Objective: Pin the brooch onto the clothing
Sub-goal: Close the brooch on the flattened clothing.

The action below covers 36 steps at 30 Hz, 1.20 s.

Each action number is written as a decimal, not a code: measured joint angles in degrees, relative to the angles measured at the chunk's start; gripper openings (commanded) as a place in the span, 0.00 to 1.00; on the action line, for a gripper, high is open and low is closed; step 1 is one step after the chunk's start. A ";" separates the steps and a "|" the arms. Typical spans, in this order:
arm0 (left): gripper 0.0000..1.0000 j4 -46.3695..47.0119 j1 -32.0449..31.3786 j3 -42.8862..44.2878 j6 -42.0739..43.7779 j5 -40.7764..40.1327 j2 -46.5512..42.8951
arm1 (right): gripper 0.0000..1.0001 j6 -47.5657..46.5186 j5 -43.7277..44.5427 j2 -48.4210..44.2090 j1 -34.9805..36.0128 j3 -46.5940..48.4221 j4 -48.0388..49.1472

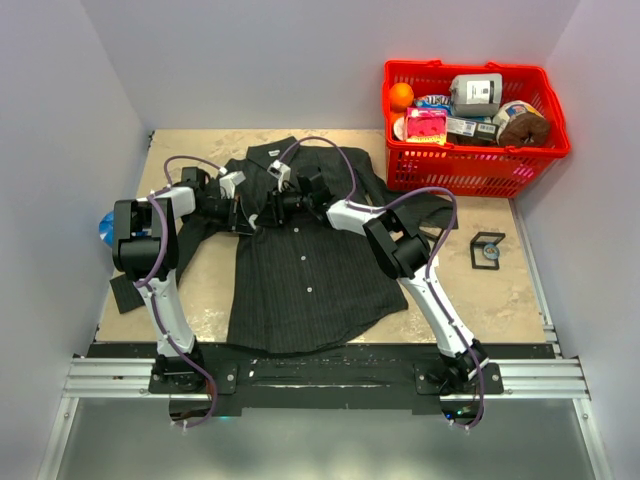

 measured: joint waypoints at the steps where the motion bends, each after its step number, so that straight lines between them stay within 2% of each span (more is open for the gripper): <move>1: 0.00 0.00 0.00 0.00 0.00 -0.02 0.00 | 0.34 0.02 0.04 0.02 0.00 0.20 -0.39; 11: 0.00 0.00 0.00 0.00 0.02 -0.04 0.00 | 0.30 0.39 0.87 0.59 0.02 2.49 -4.02; 19: 0.00 0.11 0.00 0.00 -0.63 -0.83 -0.02 | 0.32 2.12 1.20 0.87 -0.02 2.32 -3.26; 32: 0.00 0.28 0.00 0.02 -3.50 -2.82 -0.33 | 0.39 4.13 3.41 -1.09 -0.57 -2.84 2.56; 36: 0.00 0.28 0.00 0.02 -3.61 -3.56 -0.59 | 0.48 4.11 4.07 -1.53 -0.66 -3.32 2.97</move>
